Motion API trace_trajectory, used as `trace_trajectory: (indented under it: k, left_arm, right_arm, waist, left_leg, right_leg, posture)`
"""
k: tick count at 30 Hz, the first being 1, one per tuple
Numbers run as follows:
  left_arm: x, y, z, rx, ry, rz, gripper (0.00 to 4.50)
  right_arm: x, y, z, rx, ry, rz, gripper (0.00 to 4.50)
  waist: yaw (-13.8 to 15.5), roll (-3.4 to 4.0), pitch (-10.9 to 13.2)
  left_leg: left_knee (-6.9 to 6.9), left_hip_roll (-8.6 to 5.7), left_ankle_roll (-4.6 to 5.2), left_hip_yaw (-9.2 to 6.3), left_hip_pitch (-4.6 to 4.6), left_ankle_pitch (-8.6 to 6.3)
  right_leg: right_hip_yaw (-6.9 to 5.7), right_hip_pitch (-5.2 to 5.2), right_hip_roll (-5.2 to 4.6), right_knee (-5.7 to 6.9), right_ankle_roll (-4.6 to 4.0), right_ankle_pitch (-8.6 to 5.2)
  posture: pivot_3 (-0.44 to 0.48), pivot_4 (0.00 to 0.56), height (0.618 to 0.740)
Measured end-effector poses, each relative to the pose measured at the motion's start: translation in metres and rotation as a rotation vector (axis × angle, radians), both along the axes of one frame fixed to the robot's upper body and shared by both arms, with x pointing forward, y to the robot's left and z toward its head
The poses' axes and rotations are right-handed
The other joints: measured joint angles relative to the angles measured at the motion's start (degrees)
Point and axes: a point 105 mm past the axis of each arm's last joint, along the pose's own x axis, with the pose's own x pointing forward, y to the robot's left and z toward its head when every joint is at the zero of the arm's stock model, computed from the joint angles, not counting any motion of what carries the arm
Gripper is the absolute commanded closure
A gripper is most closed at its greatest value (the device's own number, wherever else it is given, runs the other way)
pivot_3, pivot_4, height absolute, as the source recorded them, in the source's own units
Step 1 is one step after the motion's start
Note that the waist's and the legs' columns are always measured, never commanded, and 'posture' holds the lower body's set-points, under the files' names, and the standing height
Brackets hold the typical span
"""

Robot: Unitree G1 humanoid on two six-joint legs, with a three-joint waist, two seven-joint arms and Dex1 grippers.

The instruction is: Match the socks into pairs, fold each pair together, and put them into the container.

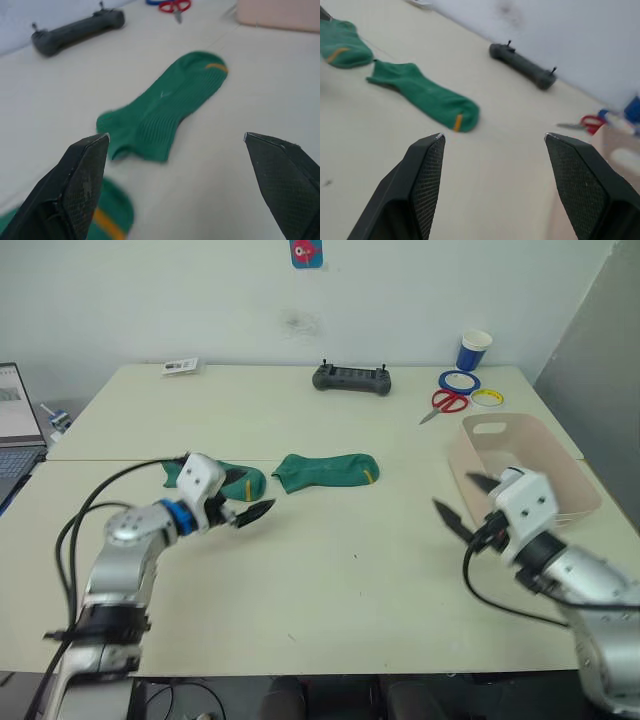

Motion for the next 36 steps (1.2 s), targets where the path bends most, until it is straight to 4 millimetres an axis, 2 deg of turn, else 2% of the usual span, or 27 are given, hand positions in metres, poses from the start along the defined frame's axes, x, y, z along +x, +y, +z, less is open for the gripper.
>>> trace_trajectory:
  k: [3, 5, 6, 9, 14, 26, 32, 36]
  left_arm:
    - [-0.018, 0.024, -0.028, 0.025, 0.038, 0.109, 0.00]
    - [-0.023, 0.040, -0.036, 0.026, 0.048, 0.188, 0.00]
    - [-0.026, 0.048, -0.038, 0.024, 0.048, 0.230, 0.00]
    - [-0.030, 0.063, -0.040, 0.018, 0.043, 0.309, 0.00]
    - [-0.030, 0.078, -0.036, -0.009, 0.038, 0.407, 0.00]
    - [-0.038, 0.064, -0.026, -0.013, 0.043, 0.375, 0.00]
    - [-0.055, 0.064, -0.032, -0.008, 0.081, 0.379, 0.00]
    - [-0.058, 0.063, -0.033, -0.007, 0.093, 0.378, 0.00]
  right_arm:
    - [-0.018, 0.001, -0.032, -0.012, 0.080, -0.001, 1.08]
    - [-0.028, 0.001, -0.049, -0.014, 0.133, 0.002, 1.08]
    - [-0.032, 0.001, -0.055, -0.004, 0.151, 0.002, 0.89]
    - [-0.038, 0.003, -0.059, 0.014, 0.158, 0.004, 0.15]
    - [-0.033, 0.008, -0.050, 0.023, 0.115, 0.024, 0.04]
    - [-0.025, 0.006, -0.053, 0.019, 0.129, 0.054, 0.04]
    - [-0.020, 0.005, -0.051, 0.024, 0.114, 0.060, 0.04]
    - [-0.017, 0.006, -0.049, 0.036, 0.111, 0.075, 0.04]
  waist:
    - [0.2, -0.05, 0.0]
    - [0.2, -0.06, 0.0]
    - [0.2, -0.06, 0.0]
    - [0.1, -0.10, -0.1]
    - [0.0, -0.30, -0.2]
    - [0.0, -0.44, -0.2]
    - [-0.1, -0.44, -0.2]
    - [0.0, -0.44, -0.3]
  left_leg:
    - [-0.01, 0.02, 0.00, -0.01, 0.02, 0.00]
    - [-0.01, 0.02, 0.00, -0.02, 0.05, 0.00]
    - [-0.01, 0.03, -0.01, 0.01, 0.14, 0.01]
    - [-0.02, 0.07, -0.21, 0.03, 0.29, 0.13]
    - [-0.02, 0.07, -0.25, 0.06, 0.33, 0.27]
    - [-0.15, 0.10, -0.24, 0.06, 0.26, 0.26]
    - [-0.14, 0.10, -0.24, 0.08, 0.27, 0.26]
    - [-0.13, 0.09, -0.24, 0.07, 0.26, 0.26]
  right_leg:
    - [-0.04, 0.01, -0.02, -0.01, 0.22, -0.14]
    - [-0.06, 0.01, -0.01, 0.02, 0.19, -0.12]
    - [-0.04, 0.05, 0.00, 0.04, 0.15, -0.07]
    - [-0.03, 0.14, 0.02, 0.04, -0.02, 0.04]
    - [-0.01, 0.15, 0.03, 0.03, -0.13, 0.09]
    - [-0.04, 0.07, 0.04, -0.02, 0.10, 0.15]
    - [-0.02, 0.07, 0.03, -0.02, 0.03, 0.11]
    - [-0.02, 0.08, 0.03, -0.01, -0.02, 0.09]
  posture:
    - [0.000, 0.150, 0.740]
    - [0.000, 0.150, 0.740]
    - [0.000, 0.150, 0.740]
    - [0.000, 0.150, 0.740]
    - [0.000, 0.150, 0.740]
    - [0.000, 0.150, 0.740]
    - [0.000, 0.150, 0.740]
    - [0.000, 0.150, 0.740]
